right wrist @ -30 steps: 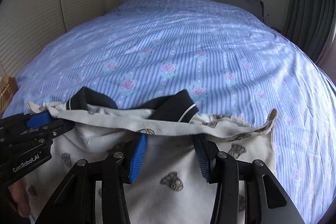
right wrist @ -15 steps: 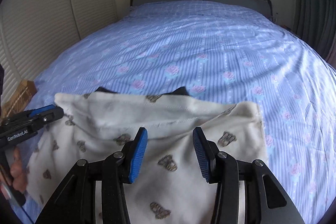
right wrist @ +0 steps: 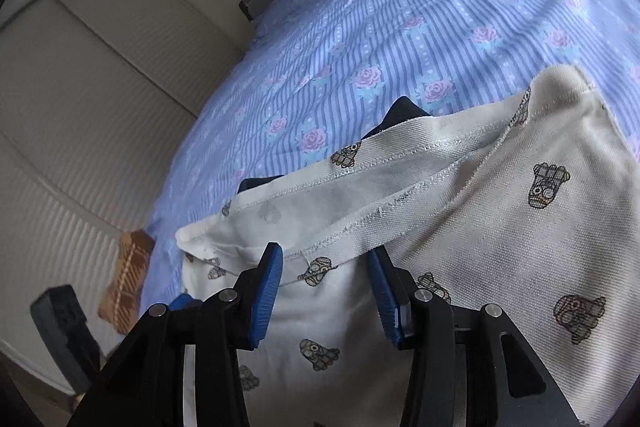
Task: Fold small clothes
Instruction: 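Grasp the folded hem edge with the right tool, fold it over again, open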
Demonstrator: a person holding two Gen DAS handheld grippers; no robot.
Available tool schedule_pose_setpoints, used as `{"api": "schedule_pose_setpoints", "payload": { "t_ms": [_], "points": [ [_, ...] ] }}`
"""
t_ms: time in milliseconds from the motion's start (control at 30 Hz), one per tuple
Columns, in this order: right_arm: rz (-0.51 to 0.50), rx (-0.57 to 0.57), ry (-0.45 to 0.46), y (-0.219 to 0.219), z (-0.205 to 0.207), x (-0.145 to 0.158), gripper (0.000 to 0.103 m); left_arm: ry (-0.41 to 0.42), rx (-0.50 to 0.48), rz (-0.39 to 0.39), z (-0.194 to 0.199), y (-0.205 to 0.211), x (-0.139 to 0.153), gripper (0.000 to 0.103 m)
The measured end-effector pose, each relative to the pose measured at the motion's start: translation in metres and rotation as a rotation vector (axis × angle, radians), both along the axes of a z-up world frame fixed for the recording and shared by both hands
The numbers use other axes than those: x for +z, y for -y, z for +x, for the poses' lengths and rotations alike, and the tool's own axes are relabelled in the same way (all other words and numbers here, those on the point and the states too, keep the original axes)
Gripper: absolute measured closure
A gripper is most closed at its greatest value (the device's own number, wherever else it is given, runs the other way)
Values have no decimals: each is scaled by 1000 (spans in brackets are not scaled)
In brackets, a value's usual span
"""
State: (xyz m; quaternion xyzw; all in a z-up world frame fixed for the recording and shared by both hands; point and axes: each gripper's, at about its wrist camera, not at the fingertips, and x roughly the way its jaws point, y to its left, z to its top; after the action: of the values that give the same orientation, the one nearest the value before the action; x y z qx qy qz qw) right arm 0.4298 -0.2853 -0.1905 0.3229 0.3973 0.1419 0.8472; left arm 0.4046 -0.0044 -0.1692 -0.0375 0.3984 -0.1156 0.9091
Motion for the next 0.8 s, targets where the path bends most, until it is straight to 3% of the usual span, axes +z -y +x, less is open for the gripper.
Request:
{"api": "schedule_pose_setpoints", "payload": {
  "t_ms": [67, 100, 133, 467, 733, 800],
  "points": [
    [47, -22, -16, 6, 2, -5, 76, -1, 6, -10, 0, -1, 1, 61],
    [81, -33, -16, 11, 2, -7, 94, 1, 9, -11, 0, -1, 2, 61],
    [107, -39, -16, 13, 3, -8, 96, 7, 9, -9, 0, -1, 3, 61],
    [86, -48, 45, 12, 22, 21, 98, 45, 26, -5, 22, -3, 14, 61],
    [68, -85, -27, 27, 42, 16, 97, 53, -42, 19, 18, 6, 14, 58],
    [-7, -72, 3, 25, 32, 25, 97, 52, -49, 30, 19, 8, 11, 58]
  ]
}}
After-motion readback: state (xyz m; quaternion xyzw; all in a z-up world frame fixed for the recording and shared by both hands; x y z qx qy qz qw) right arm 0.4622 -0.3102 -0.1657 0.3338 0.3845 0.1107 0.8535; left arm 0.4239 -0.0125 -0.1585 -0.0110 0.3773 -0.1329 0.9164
